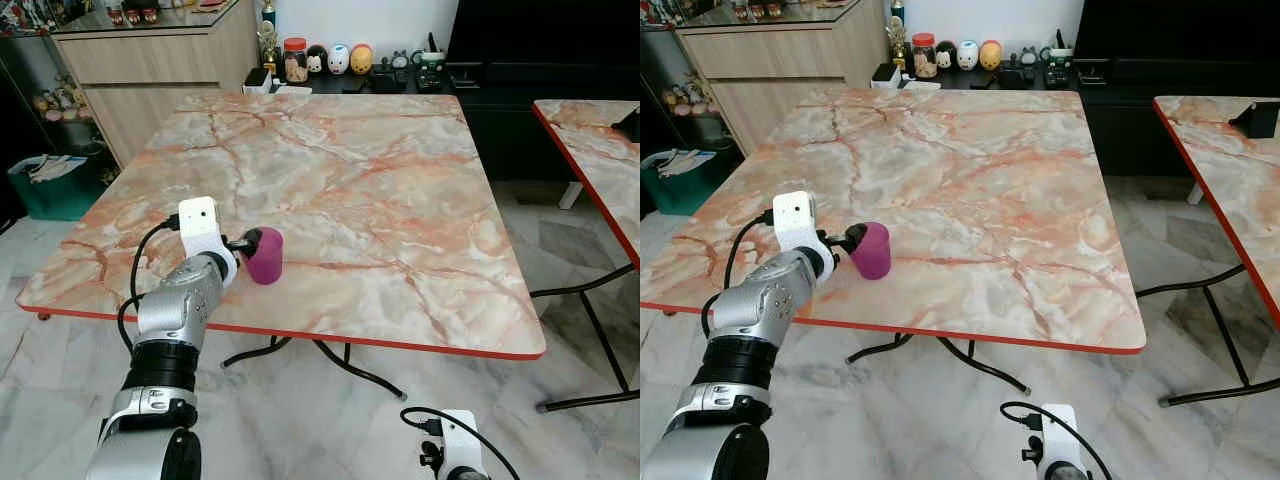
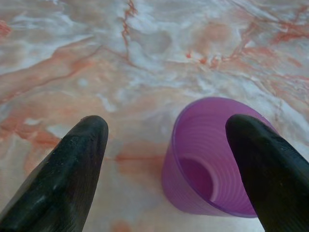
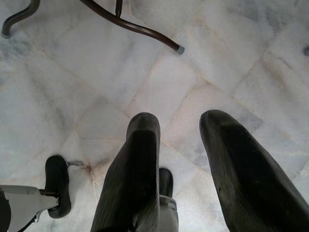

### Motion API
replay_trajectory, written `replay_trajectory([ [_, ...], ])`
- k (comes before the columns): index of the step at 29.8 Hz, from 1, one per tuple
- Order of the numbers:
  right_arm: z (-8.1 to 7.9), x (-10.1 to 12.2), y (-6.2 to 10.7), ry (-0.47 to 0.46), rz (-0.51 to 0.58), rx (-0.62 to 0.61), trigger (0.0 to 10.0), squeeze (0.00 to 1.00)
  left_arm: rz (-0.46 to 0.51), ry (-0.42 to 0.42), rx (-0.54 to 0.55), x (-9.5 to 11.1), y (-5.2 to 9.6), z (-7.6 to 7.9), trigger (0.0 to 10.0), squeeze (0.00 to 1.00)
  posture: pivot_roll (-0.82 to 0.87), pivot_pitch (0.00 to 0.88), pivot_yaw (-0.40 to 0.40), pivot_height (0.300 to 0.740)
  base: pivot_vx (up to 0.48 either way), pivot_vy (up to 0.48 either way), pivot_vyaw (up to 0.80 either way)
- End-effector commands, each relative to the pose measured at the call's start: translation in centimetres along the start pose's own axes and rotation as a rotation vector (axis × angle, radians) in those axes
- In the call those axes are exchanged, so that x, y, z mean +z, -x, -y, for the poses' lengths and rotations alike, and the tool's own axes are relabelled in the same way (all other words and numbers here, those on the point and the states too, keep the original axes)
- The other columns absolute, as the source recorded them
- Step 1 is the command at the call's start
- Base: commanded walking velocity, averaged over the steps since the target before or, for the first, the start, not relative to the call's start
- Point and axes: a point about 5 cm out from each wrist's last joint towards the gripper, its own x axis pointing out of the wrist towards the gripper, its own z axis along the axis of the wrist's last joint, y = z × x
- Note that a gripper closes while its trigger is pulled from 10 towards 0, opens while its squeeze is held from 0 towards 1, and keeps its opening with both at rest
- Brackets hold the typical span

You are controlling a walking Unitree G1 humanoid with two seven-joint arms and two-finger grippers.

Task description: Setting the table

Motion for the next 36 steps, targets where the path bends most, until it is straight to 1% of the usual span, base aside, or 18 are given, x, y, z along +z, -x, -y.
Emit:
replay_trajectory([
  [1,-0.16,-0.21,0.03,-0.002,-0.008,0.005,10.0,0.0,-0.014,-0.001,0.001,-0.15,-0.02,0.11,10.0,0.0,-0.02,0.0,0.058,0.74,0.0,0.0,0.0],
  [8,-0.18,-0.26,0.04,-0.002,-0.009,0.007,10.0,0.0,-0.024,0.001,0.017,-0.56,-0.16,0.2,10.0,0.0,-0.02,0.0,0.061,0.74,0.0,0.0,0.0],
  [12,-0.19,-0.28,0.04,-0.003,-0.01,0.008,10.0,0.0,-0.034,0.005,0.018,-0.92,-0.2,0.48,7.1,0.0,-0.02,0.0,0.061,0.74,0.0,0.0,0.0],
  [13,-0.19,-0.27,0.04,-0.002,-0.01,0.008,10.0,0.0,-0.035,0.005,0.018,-0.93,-0.2,0.49,7.1,0.0,-0.02,0.0,0.061,0.74,0.0,0.0,0.0],
  [14,-0.19,-0.27,0.04,-0.003,-0.011,0.008,10.0,0.0,-0.036,0.007,0.021,-0.97,-0.2,0.48,4.5,0.0,-0.02,0.0,0.06,0.74,0.0,0.0,0.0],
  [15,-0.19,-0.27,0.03,-0.003,-0.011,0.007,10.0,0.0,-0.038,0.009,0.024,-1.04,-0.22,0.47,3.9,0.0,-0.02,0.0,0.06,0.74,0.0,0.0,0.0],
  [21,-0.17,-0.26,0.03,-0.004,-0.012,0.006,10.0,0.0,-0.04,0.012,0.031,-1.15,-0.22,0.43,4.0,0.0,-0.02,0.0,0.059,0.74,0.0,0.0,0.0],
  [23,-0.17,-0.26,0.03,-0.002,-0.012,0.007,10.0,0.0,-0.038,0.014,0.034,-1.12,-0.2,0.36,3.8,0.0,-0.02,0.0,0.059,0.74,0.0,0.0,0.0],
  [24,-0.17,-0.26,0.03,-0.003,-0.012,0.007,10.0,0.0,-0.037,0.014,0.035,-1.12,-0.19,0.33,2.6,0.0,-0.02,0.0,0.059,0.74,0.0,0.0,0.0],
  [25,-0.17,-0.25,0.03,-0.003,-0.012,0.007,10.0,0.0,-0.037,0.015,0.036,-1.1,-0.19,0.32,1.8,0.0,-0.02,0.0,0.057,0.74,0.0,0.0,0.0],
  [27,-0.15,-0.23,0.02,-0.001,-0.012,0.008,10.0,0.0,-0.035,0.015,0.038,-1.07,-0.19,0.28,1.4,0.0,-0.02,0.0,0.057,0.74,0.0,0.0,0.0],
  [33,-0.17,-0.2,0.02,-0.001,-0.011,0.009,10.0,0.0,-0.038,0.012,0.04,-1.12,-0.17,0.18,1.6,0.0,-0.02,0.0,0.056,0.74,0.0,0.0,0.0],
  [36,-0.18,-0.2,0.02,-0.001,-0.011,0.009,10.0,0.0,-0.039,0.01,0.039,-1.1,-0.17,0.17,1.6,0.0,-0.02,0.0,0.056,0.74,0.0,0.0,0.0],
])
